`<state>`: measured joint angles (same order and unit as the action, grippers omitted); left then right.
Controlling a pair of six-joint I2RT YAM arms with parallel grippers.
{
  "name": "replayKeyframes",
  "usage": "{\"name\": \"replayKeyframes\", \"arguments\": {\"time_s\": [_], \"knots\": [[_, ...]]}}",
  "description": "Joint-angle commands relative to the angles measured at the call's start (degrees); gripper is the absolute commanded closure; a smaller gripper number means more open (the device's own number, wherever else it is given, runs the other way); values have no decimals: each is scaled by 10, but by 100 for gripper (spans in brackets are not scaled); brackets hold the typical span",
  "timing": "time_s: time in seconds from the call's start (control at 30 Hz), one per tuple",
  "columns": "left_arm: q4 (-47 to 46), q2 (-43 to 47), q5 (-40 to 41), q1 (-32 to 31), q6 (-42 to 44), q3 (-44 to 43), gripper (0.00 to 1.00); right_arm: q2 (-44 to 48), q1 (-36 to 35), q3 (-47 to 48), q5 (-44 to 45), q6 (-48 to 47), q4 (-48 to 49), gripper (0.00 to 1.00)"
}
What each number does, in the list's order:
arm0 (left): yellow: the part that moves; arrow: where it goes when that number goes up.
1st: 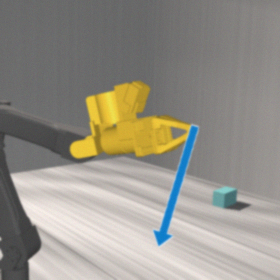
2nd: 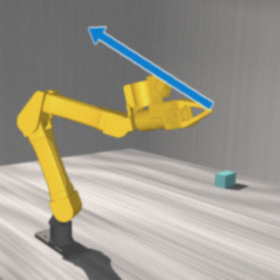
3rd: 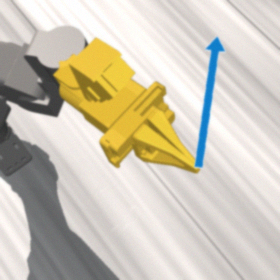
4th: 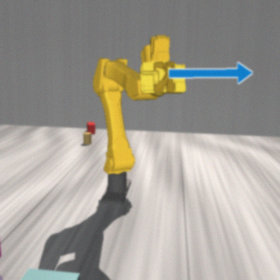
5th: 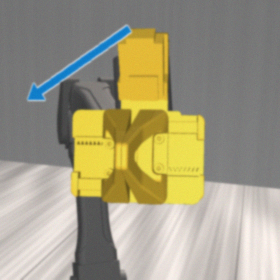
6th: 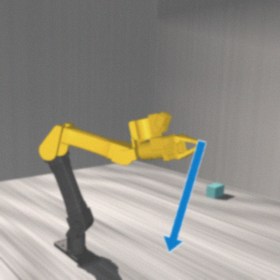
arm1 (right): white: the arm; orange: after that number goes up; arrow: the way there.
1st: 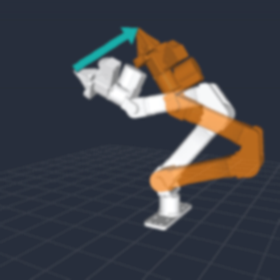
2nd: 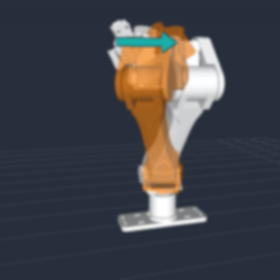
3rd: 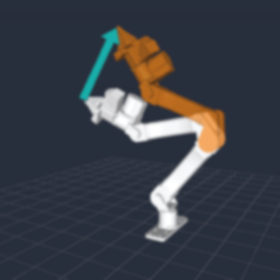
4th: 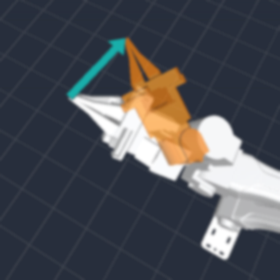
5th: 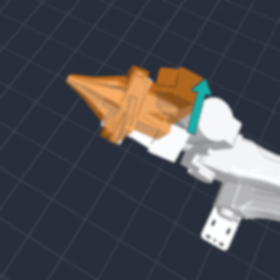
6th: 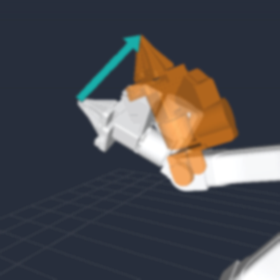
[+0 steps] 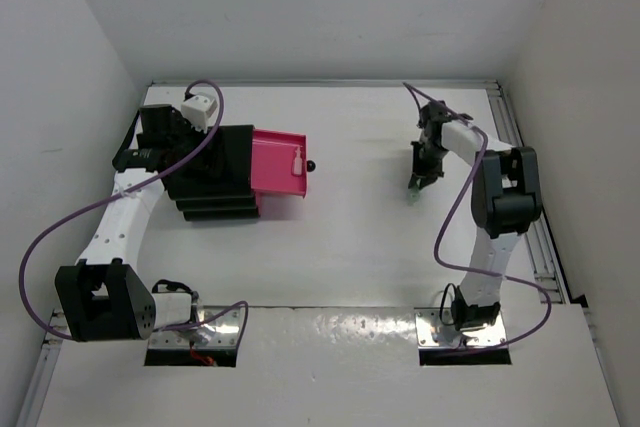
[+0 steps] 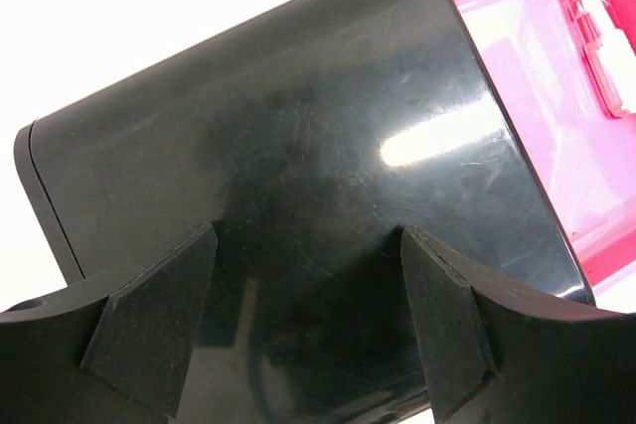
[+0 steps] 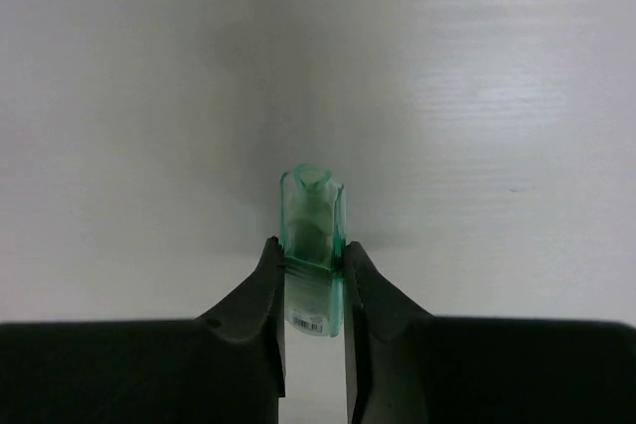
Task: Sort the stationery into containers
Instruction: Pick up the stationery from the center of the board, then place the stationery in the storage box.
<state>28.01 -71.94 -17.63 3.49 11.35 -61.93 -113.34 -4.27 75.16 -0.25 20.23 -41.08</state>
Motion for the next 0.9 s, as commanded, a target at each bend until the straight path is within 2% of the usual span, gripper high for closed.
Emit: {"name": "replayKeyframes", "arguments": {"time_s": [0.0,0.03,0.13,0.3,0.4,0.63,0.73,0.83,0.87], "knots": [[62,-11,22,7,3,15,19,44,-46,91,-78,34,-2,100],[59,-12,19,7,2,16,19,49,-71,134,-119,45,3,100],[53,-14,14,7,-5,20,19,48,-132,233,-164,98,14,100],[49,-14,8,7,-9,23,19,-8,-215,376,-189,159,27,100],[42,-12,4,6,-13,27,19,-43,-264,408,-207,176,36,100],[32,-19,-6,6,-19,34,19,-101,-306,433,-235,189,76,100],[27,-21,-9,6,-22,35,19,-123,-316,448,-237,189,85,94],[24,-23,-9,5,-22,34,19,-135,-322,455,-241,189,90,80],[24,-23,-8,6,-20,34,19,-137,-323,455,-243,189,91,70]]}}
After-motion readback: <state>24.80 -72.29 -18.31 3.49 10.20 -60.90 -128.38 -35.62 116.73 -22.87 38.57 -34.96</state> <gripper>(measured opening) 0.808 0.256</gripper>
